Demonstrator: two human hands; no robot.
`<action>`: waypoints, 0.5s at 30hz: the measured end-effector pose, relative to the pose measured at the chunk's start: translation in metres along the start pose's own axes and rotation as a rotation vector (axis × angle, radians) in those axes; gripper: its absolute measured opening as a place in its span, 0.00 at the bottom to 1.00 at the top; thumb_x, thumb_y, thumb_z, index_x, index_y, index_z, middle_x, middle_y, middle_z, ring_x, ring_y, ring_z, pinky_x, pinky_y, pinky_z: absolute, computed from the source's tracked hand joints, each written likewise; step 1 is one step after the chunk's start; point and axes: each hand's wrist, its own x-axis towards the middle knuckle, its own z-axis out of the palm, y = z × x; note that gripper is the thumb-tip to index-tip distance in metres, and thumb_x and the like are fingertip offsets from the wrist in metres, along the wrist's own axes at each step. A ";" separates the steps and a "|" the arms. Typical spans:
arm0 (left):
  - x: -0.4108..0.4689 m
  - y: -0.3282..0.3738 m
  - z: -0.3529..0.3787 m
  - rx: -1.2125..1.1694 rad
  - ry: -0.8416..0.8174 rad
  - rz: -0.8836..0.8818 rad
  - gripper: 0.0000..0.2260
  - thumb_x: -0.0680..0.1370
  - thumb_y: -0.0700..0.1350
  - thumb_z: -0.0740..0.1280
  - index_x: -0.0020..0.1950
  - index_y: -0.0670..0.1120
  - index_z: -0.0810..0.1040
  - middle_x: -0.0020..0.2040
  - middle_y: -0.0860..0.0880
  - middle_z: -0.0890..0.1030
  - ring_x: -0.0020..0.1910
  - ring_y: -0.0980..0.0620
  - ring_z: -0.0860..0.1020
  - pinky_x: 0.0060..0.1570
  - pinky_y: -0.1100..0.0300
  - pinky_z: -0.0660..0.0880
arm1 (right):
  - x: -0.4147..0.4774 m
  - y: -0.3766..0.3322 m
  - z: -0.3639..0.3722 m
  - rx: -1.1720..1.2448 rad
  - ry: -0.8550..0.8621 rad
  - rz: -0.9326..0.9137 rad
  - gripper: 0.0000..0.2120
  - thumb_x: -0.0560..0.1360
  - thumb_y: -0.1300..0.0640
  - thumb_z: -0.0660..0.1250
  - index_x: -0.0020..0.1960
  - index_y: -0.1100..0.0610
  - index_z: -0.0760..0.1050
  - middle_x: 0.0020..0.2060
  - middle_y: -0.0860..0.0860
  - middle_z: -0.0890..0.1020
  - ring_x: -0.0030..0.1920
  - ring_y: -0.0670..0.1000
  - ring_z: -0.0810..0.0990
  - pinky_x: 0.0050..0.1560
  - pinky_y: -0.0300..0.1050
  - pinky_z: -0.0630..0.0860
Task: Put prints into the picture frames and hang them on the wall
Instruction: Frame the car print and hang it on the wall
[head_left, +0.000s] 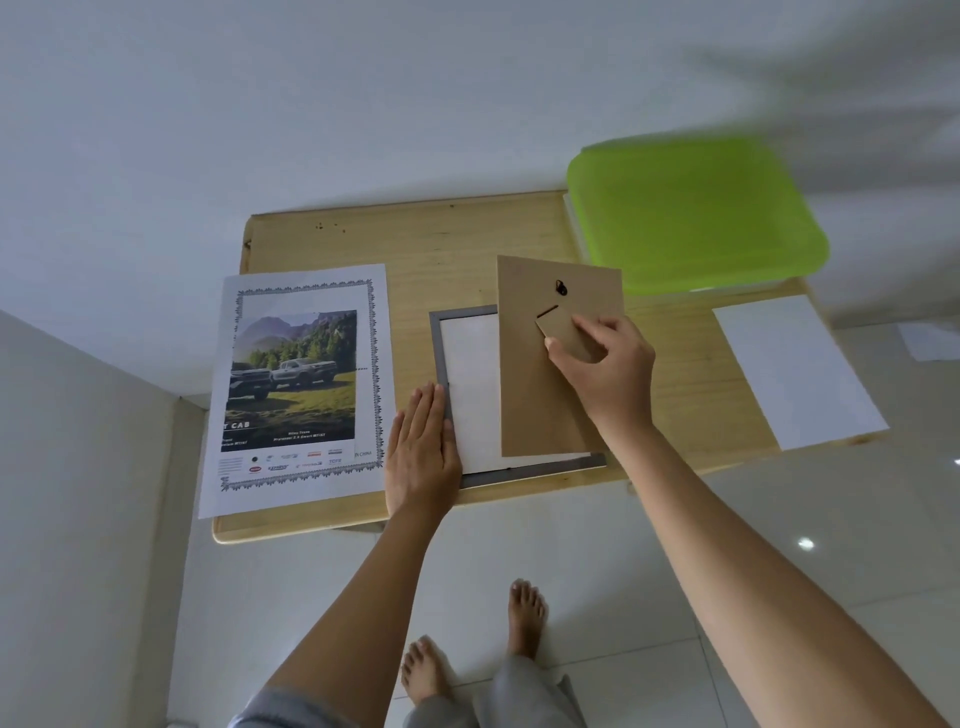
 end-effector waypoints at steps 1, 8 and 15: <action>0.000 0.000 0.000 0.004 0.003 0.000 0.23 0.79 0.50 0.46 0.75 0.51 0.55 0.75 0.56 0.56 0.72 0.64 0.48 0.73 0.61 0.45 | -0.003 0.008 -0.008 -0.024 0.006 0.015 0.20 0.67 0.56 0.75 0.56 0.63 0.79 0.44 0.55 0.78 0.45 0.51 0.76 0.49 0.37 0.72; -0.001 0.002 0.000 -0.006 0.033 -0.003 0.23 0.79 0.49 0.47 0.75 0.49 0.58 0.75 0.54 0.59 0.73 0.62 0.51 0.74 0.60 0.47 | -0.040 0.084 -0.049 -0.301 -0.050 0.130 0.17 0.73 0.59 0.69 0.56 0.69 0.76 0.49 0.65 0.76 0.55 0.63 0.73 0.54 0.43 0.66; -0.001 0.003 -0.002 -0.047 0.055 -0.013 0.22 0.79 0.49 0.49 0.74 0.48 0.61 0.74 0.54 0.62 0.73 0.60 0.55 0.74 0.58 0.51 | -0.025 0.099 -0.045 -0.414 -0.142 0.155 0.15 0.76 0.59 0.65 0.58 0.69 0.74 0.53 0.65 0.73 0.58 0.63 0.69 0.56 0.50 0.69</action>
